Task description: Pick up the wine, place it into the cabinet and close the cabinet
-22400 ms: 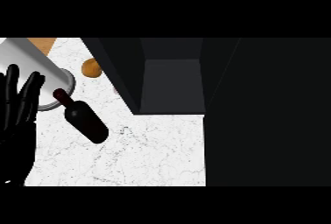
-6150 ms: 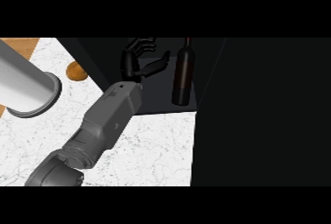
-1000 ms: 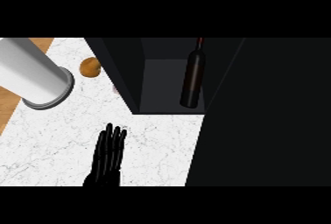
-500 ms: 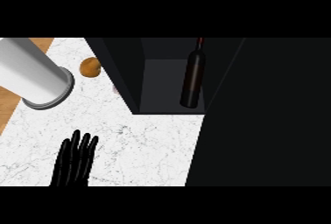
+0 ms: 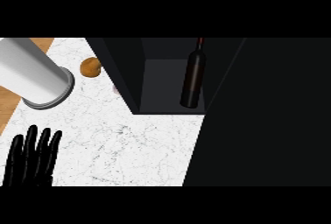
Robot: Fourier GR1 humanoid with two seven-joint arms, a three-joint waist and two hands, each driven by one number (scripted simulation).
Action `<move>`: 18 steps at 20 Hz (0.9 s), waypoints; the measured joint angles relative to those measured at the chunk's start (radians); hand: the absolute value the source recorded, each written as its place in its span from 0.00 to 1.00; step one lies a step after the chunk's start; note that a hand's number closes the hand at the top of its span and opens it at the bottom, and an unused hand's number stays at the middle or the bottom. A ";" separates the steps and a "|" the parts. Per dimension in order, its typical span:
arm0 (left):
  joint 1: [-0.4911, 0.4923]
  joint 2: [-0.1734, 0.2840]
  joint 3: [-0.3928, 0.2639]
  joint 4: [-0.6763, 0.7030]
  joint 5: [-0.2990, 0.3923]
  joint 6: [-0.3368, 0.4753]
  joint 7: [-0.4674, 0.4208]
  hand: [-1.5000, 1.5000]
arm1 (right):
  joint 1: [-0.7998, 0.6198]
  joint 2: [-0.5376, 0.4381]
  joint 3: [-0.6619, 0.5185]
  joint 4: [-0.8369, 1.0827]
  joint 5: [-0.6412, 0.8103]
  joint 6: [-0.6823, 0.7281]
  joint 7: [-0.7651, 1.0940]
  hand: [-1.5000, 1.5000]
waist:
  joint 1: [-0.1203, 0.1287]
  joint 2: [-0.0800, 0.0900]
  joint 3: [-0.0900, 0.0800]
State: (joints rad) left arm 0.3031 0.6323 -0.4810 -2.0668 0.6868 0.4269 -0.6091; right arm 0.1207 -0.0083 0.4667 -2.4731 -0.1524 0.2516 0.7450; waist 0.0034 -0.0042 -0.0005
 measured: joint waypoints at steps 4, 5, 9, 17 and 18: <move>0.041 0.036 0.085 -0.018 0.056 -0.053 0.012 0.00 | -0.009 0.009 0.118 0.002 0.023 -0.014 0.011 1.00 | 0.000 -0.001 0.000; 0.063 0.053 0.115 -0.029 0.077 -0.072 0.015 0.00 | -0.009 0.009 0.143 0.002 0.034 -0.029 0.009 1.00 | 0.002 -0.002 0.000; 0.077 0.074 0.193 -0.002 0.112 -0.125 0.022 0.00 | -0.032 0.006 0.257 0.012 0.112 -0.106 0.001 1.00 | -0.001 -0.003 -0.001; 0.128 0.113 0.299 0.031 0.163 -0.247 0.023 0.00 | -0.062 -0.058 0.291 0.007 0.162 -0.265 -0.016 1.00 | 0.002 -0.006 -0.003; 0.124 0.122 0.314 0.029 0.177 -0.254 0.036 0.00 | -0.080 -0.057 0.299 0.014 0.171 -0.282 -0.019 1.00 | 0.002 -0.006 -0.003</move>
State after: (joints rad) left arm 0.4276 0.7544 -0.1672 -2.0376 0.8636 0.1730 -0.5732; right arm 0.0407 -0.0655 0.7660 -2.4586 0.0187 -0.0309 0.7262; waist 0.0056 -0.0101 -0.0032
